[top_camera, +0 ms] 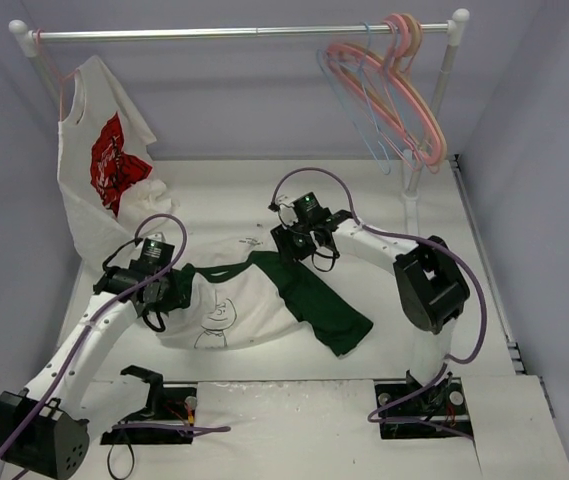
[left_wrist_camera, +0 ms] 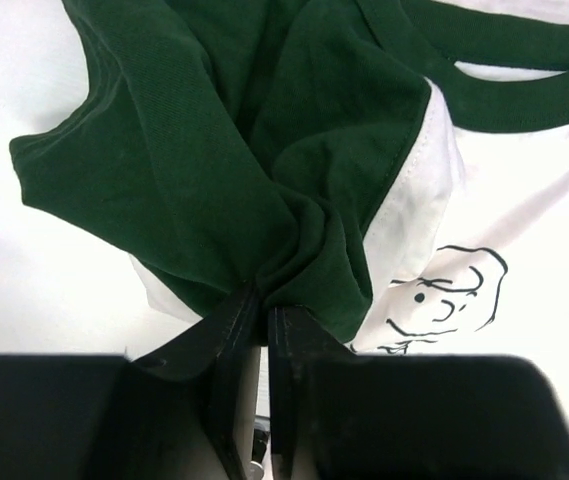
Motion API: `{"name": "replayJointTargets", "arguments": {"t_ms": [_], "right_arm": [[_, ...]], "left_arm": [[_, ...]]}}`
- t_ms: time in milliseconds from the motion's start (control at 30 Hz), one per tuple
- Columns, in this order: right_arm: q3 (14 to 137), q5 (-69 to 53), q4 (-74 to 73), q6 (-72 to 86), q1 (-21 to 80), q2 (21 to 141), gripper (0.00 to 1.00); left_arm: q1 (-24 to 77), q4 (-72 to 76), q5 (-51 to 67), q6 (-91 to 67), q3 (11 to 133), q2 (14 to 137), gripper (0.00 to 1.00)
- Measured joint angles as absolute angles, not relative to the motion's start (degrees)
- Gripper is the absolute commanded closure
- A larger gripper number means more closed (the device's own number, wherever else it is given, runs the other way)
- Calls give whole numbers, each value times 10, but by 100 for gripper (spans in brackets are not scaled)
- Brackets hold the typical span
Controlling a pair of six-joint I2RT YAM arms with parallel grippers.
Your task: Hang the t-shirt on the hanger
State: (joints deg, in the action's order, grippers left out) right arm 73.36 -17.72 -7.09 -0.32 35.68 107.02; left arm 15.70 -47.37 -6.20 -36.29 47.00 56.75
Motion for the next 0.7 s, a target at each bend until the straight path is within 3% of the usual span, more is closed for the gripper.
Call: {"name": "replayJointTargets", "arguments": {"t_ms": [233, 367, 400, 700], "right_arm": [[769, -179, -62, -22, 357, 1130, 62], [780, -179, -63, -34, 357, 1148, 88], [782, -179, -63, -36, 357, 1150, 100], [863, -125, -107, -83, 358, 1130, 100]], "left_arm": [[150, -491, -58, -356, 471, 548, 100], [148, -506, -58, -346, 483, 543, 100], [147, -508, -58, -344, 487, 543, 100], [128, -528, -55, -315, 597, 586, 100]]}}
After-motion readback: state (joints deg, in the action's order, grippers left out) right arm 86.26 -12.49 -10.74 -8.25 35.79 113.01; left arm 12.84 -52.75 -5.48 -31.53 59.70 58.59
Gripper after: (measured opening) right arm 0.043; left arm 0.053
